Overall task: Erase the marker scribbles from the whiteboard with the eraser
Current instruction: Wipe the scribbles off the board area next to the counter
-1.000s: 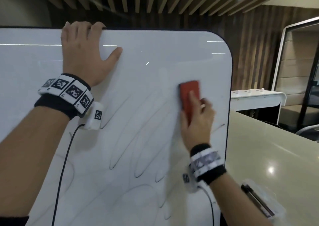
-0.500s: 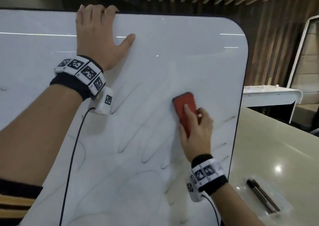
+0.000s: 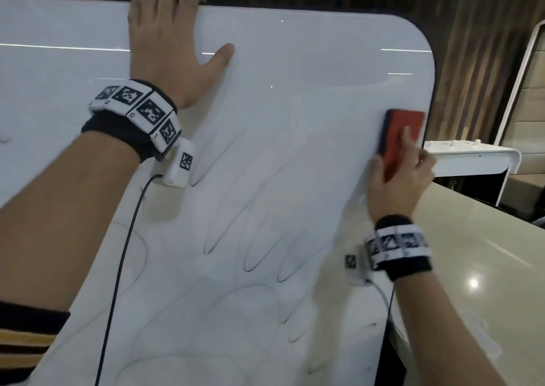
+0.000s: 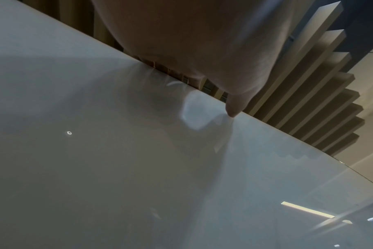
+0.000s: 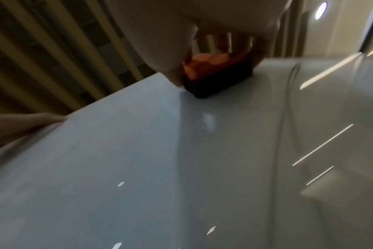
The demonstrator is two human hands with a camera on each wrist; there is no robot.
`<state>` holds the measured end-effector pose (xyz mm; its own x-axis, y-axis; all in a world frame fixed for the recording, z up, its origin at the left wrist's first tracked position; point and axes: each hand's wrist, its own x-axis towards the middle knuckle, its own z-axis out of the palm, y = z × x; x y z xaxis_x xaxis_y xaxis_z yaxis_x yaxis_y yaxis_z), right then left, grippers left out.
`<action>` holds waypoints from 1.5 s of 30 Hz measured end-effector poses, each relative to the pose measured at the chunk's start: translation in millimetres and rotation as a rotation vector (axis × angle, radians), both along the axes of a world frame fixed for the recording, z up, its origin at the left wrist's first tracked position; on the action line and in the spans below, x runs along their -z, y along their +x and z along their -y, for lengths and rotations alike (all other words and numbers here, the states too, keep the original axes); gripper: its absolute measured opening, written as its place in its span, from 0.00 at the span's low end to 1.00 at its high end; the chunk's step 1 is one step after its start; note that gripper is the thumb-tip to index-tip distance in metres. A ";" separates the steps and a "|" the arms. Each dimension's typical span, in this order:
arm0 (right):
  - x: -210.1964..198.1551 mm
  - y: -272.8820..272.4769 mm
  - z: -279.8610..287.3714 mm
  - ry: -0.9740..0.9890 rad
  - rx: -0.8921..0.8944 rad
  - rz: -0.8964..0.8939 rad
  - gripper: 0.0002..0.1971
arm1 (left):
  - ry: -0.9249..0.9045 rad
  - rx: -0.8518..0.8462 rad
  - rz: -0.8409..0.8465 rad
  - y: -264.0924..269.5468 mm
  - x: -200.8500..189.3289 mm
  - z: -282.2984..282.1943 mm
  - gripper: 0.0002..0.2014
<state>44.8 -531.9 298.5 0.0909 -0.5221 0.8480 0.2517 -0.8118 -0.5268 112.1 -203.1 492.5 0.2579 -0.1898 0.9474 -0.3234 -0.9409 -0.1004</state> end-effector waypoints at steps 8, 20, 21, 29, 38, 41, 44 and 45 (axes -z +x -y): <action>78.5 -4.7 -97.8 -0.642 -0.179 -0.184 0.24 | 0.012 0.048 0.033 3.9 1.1 -5.4 0.37; 45.0 3.2 -99.1 -0.440 -0.112 -0.108 0.26 | 0.027 0.038 -0.003 2.2 3.2 -7.7 0.37; 49.8 1.5 -96.9 -0.556 -0.110 -0.139 0.25 | 0.031 0.039 -0.007 2.3 3.3 -8.3 0.37; -45.1 5.1 -65.1 0.070 -0.100 0.031 0.30 | 0.103 0.061 -0.068 -4.7 -1.0 -19.5 0.41; -3.6 7.9 -147.5 -0.551 -0.159 -0.152 0.26 | 0.197 0.078 -0.105 -8.1 -6.4 -29.7 0.43; -42.8 8.6 -114.2 -0.267 -0.111 -0.047 0.28 | 0.206 0.083 -0.101 -7.9 -6.6 -30.1 0.43; -57.0 13.7 -125.1 0.050 -0.078 0.030 0.30 | 0.206 0.086 -0.087 -8.8 -7.0 -30.4 0.43; -51.3 15.7 -143.0 0.029 -0.057 0.035 0.30 | 0.208 0.085 -0.085 -8.7 -6.7 -30.2 0.43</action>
<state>60.4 -388.9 349.7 0.0920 -0.5411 0.8359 0.3160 -0.7802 -0.5398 103.4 -172.9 499.2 0.3095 -0.4028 0.8614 -0.4158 -0.8720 -0.2584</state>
